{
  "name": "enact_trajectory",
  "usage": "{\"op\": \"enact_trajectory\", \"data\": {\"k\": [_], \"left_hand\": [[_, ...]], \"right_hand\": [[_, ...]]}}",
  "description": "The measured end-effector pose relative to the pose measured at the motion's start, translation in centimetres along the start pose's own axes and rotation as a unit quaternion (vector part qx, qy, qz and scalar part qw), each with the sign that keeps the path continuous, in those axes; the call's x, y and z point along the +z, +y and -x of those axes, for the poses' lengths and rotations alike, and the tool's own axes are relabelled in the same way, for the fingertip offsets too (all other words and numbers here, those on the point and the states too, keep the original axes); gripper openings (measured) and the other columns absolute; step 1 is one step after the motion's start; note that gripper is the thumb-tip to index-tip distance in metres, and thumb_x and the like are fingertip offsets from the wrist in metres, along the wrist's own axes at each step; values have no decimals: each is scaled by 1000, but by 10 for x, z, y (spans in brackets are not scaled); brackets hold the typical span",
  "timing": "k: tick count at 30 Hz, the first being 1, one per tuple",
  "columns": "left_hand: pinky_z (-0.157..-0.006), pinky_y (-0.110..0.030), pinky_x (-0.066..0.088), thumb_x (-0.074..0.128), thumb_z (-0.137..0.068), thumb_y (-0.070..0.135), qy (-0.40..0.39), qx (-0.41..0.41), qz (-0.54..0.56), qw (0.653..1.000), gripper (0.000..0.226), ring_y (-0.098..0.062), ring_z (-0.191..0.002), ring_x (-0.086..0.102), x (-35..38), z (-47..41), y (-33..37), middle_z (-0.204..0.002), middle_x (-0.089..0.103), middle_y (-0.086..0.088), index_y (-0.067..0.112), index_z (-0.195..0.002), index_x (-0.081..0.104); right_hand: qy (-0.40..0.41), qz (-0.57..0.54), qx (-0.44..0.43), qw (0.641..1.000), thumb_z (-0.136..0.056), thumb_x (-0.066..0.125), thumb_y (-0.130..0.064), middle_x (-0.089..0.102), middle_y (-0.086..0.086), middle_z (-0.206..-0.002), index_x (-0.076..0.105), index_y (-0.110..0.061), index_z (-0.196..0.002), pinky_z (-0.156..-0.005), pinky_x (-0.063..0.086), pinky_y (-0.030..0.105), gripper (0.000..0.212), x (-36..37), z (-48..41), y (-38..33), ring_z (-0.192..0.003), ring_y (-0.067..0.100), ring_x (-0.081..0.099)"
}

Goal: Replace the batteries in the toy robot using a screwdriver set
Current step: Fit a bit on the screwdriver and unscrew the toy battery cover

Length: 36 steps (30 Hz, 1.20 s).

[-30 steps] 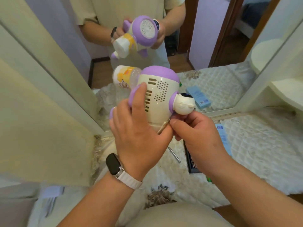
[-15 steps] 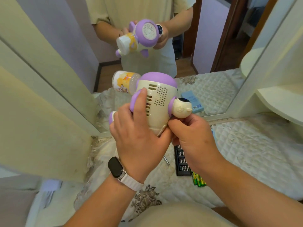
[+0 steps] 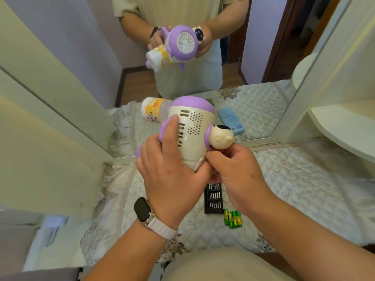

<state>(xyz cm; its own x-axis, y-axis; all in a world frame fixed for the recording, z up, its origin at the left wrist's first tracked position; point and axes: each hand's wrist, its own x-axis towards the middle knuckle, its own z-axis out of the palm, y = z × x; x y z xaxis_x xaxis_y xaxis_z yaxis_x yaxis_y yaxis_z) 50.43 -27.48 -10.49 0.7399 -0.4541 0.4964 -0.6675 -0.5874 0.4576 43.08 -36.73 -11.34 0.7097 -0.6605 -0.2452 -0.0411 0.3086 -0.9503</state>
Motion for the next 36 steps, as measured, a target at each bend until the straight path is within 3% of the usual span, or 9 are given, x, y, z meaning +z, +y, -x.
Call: {"op": "enact_trajectory", "data": {"k": [10,13,16,19,21,23,25,30,36], "left_hand": [[-89,-38,38,68,-62,53,-15,-50,25,998,93,-25,-100,49,21,7,10,-113,50,-2,25,-144,35],[-92,-38,39,62,-59,58,-30,-94,62,993,95,-20,-108,47,28,9,11,-116,47,5,31,-144,30],[-99,-42,44,71,-54,53,-59,-169,129,975,98,-13,-117,48,42,9,1,-122,45,16,38,-142,30],[-91,-45,53,81,-49,44,-78,-262,202,941,96,-13,-115,55,56,11,-16,-122,50,21,46,-133,34],[-87,-34,54,82,-50,39,-86,-298,232,922,90,-3,-108,56,62,15,-25,-117,50,26,51,-126,34],[-73,-17,51,86,-55,28,-89,-323,253,908,89,5,-99,57,68,19,-31,-114,51,26,48,-126,35],[-61,-9,48,87,-60,18,-93,-348,266,894,88,14,-90,57,75,23,-38,-113,51,25,41,-129,38],[-83,-25,52,84,-53,31,-112,-394,250,877,90,6,-98,58,92,26,-50,-115,51,26,42,-129,37],[-61,-4,45,83,-69,4,-131,-425,255,859,83,21,-83,56,101,25,-53,-110,50,25,35,-130,37]], "right_hand": [[-31,-16,19,999,-84,52,3,74,18,-90,69,-5,-97,-69,60,49,23,-19,-14,3,-80,28,72],[-41,-13,14,999,-85,52,3,69,14,-76,67,-4,-87,-61,59,41,16,-24,-19,7,-67,20,65],[-45,-10,11,999,-84,54,3,56,5,-61,64,-16,-64,-52,51,30,29,-32,-28,16,-57,15,53],[-46,54,15,997,-83,56,4,55,-2,-56,62,-15,-66,-52,51,29,26,-45,-47,34,-54,12,53],[-40,145,12,988,-82,59,0,58,-5,-59,63,-17,-68,-56,53,33,23,-59,-68,55,-55,12,54],[-35,240,7,970,-80,62,-5,59,-2,-65,63,-19,-69,-62,51,34,18,-73,-93,80,-61,13,54],[-47,340,-5,939,-79,64,-9,60,-2,-72,62,-17,-71,-62,46,27,12,-85,-117,103,-66,13,53],[-117,548,-45,827,-82,61,-21,52,-6,-77,55,-19,-74,-55,39,29,11,-105,-166,152,-67,15,50],[-157,628,-80,758,-82,59,-22,50,-5,-75,58,-16,-76,-74,40,34,9,-111,-199,177,-68,17,44]]}}
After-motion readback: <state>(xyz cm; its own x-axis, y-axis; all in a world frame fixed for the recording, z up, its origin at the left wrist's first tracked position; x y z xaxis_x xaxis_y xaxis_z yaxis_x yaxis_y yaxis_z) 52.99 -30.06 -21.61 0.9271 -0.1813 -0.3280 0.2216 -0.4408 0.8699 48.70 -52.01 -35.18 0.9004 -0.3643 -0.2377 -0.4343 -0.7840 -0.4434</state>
